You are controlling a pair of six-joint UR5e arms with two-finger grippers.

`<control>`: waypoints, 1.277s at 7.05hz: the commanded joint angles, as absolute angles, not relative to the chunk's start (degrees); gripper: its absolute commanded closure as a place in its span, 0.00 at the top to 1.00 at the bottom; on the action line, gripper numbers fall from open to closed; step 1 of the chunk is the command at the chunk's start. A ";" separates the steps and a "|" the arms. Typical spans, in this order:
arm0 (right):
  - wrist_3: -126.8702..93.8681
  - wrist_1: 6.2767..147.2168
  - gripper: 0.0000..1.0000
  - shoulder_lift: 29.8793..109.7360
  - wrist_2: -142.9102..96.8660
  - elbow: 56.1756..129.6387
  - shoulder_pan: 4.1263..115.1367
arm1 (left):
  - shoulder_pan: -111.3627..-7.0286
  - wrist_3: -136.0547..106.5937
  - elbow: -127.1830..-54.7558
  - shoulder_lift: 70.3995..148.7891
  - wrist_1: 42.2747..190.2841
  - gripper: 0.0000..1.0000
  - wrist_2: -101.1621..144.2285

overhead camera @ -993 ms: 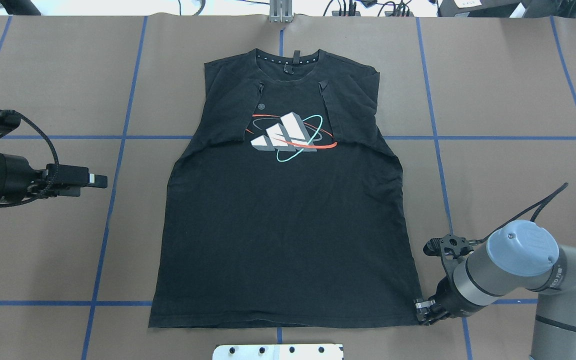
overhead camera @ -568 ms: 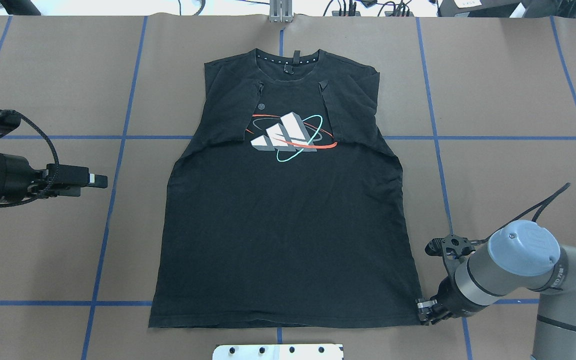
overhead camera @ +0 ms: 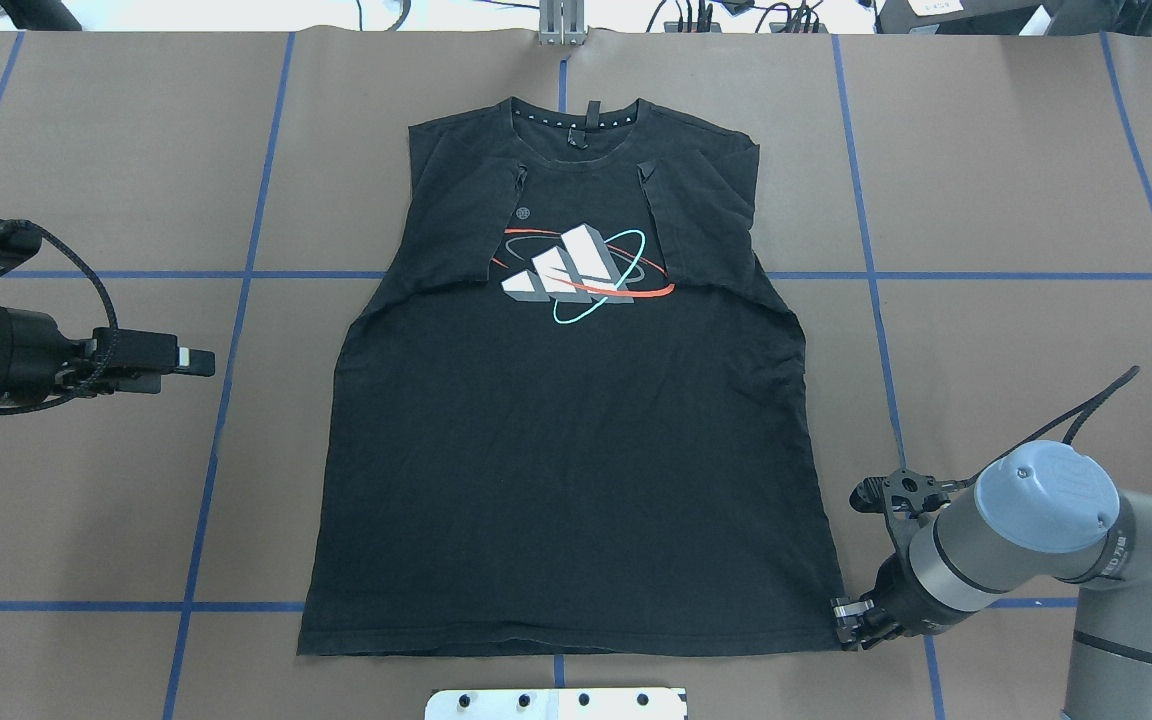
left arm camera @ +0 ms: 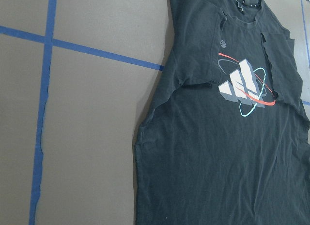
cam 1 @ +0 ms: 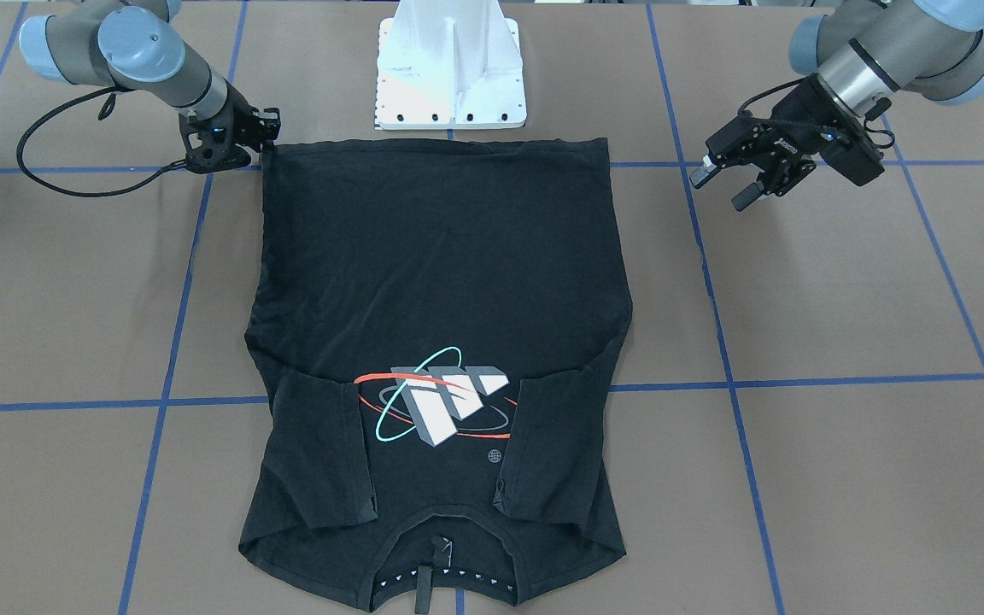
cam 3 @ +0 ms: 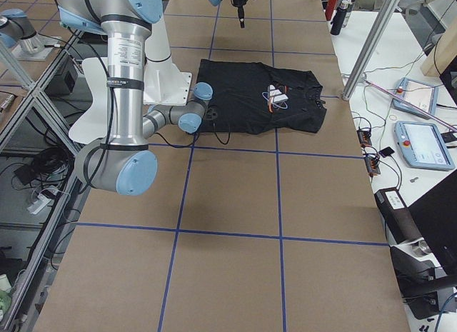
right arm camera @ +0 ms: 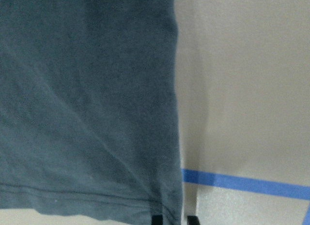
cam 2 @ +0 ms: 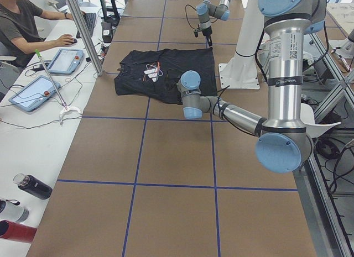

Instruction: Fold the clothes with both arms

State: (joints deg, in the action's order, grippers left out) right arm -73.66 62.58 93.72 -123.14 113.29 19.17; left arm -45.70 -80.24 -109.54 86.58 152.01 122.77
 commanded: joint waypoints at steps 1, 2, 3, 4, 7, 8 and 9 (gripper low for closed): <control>-73.65 62.58 0.30 93.78 -123.13 113.29 19.16 | -45.70 -80.24 -109.60 86.57 151.96 1.00 122.78; -73.74 62.58 0.30 93.78 -123.13 113.29 19.16 | -45.70 -80.24 -109.51 86.66 151.96 1.00 122.78; -73.65 62.67 0.30 93.78 -123.05 113.20 19.16 | -45.70 -80.24 -109.51 86.66 151.96 1.00 122.78; -73.65 62.67 0.30 93.78 -123.05 113.03 19.16 | -45.70 -80.24 -109.51 86.66 151.96 1.00 122.78; -73.74 62.75 0.29 93.69 -123.22 112.94 19.07 | -45.70 -80.24 -109.51 86.49 151.96 1.00 122.78; -73.74 62.75 0.08 93.78 -123.22 112.94 19.16 | -45.70 -80.24 -109.51 86.57 151.96 1.00 122.70; -73.74 62.75 0.00 93.78 -123.40 112.94 19.16 | -45.70 -80.24 -109.51 86.66 151.96 1.00 122.70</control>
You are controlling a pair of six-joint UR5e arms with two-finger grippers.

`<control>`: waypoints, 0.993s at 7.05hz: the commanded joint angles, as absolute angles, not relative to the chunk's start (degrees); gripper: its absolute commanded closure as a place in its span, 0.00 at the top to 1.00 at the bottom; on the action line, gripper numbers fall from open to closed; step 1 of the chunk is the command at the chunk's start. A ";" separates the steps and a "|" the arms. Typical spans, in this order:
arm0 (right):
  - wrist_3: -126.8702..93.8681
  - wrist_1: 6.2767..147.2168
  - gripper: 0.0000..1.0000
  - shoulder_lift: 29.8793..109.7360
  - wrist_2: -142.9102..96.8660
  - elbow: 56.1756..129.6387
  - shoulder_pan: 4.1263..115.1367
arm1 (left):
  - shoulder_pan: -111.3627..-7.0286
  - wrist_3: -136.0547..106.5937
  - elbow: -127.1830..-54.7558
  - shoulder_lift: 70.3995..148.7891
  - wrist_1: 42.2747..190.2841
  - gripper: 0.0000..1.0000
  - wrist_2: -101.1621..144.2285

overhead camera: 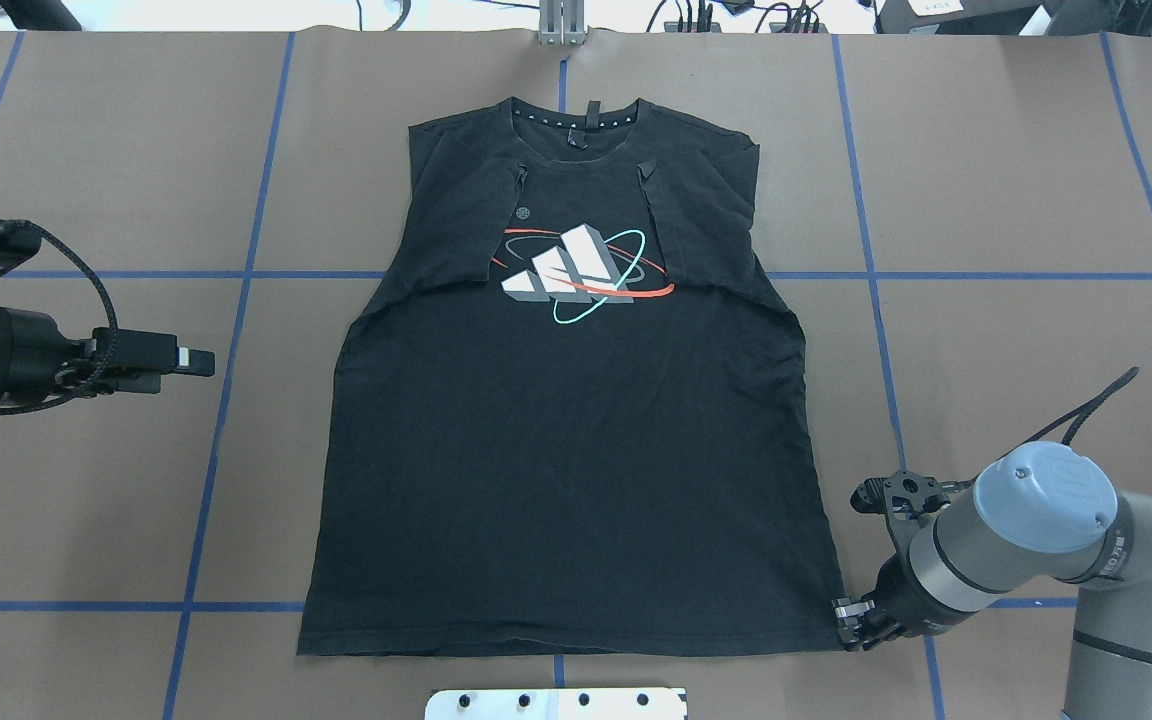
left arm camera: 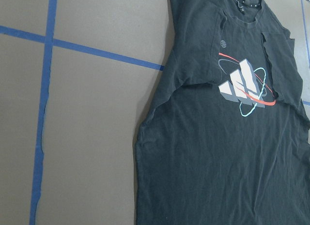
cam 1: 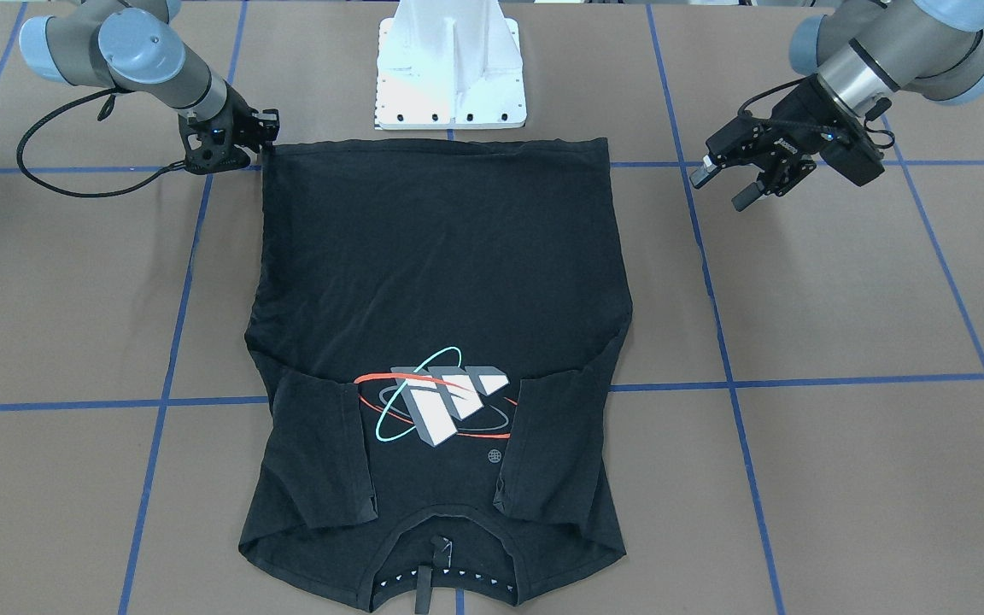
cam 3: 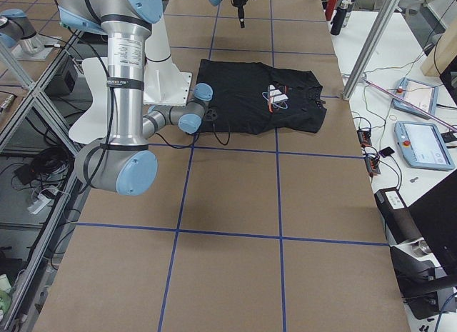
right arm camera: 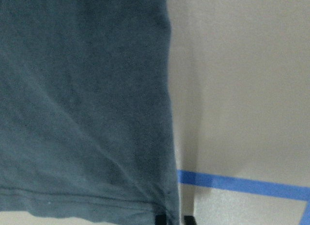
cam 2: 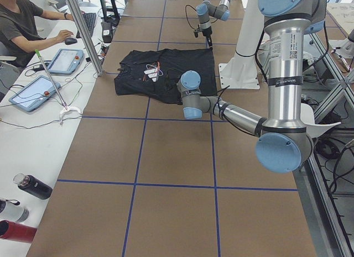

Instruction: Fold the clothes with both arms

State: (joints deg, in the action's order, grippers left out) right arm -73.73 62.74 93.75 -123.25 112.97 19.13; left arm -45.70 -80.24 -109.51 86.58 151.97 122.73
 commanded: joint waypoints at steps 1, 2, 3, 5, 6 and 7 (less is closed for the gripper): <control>-73.65 62.75 0.00 93.78 -123.40 113.11 19.16 | -45.70 -80.24 -109.51 86.66 151.96 1.00 122.70; -73.74 62.75 0.00 93.78 -123.40 113.55 19.86 | -45.70 -80.24 -109.51 86.75 151.96 1.00 122.78; -73.65 62.67 0.00 93.78 -123.57 114.42 21.08 | -45.70 -80.24 -109.51 86.84 151.96 1.00 122.70; -74.61 62.67 0.00 93.95 -123.58 116.71 21.88 | -45.70 -80.24 -109.60 86.92 151.96 1.00 122.70; -76.19 62.58 0.00 93.52 -123.49 116.72 21.88 | -45.70 -80.33 -109.60 87.01 151.96 1.00 122.70; -76.81 62.23 0.00 93.34 -123.49 116.89 22.32 | -45.62 -80.33 -109.86 86.92 151.96 1.00 122.61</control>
State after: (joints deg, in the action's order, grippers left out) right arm -75.71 62.52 93.60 -123.52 116.60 21.92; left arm -45.68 -80.30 -109.67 86.95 151.96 122.67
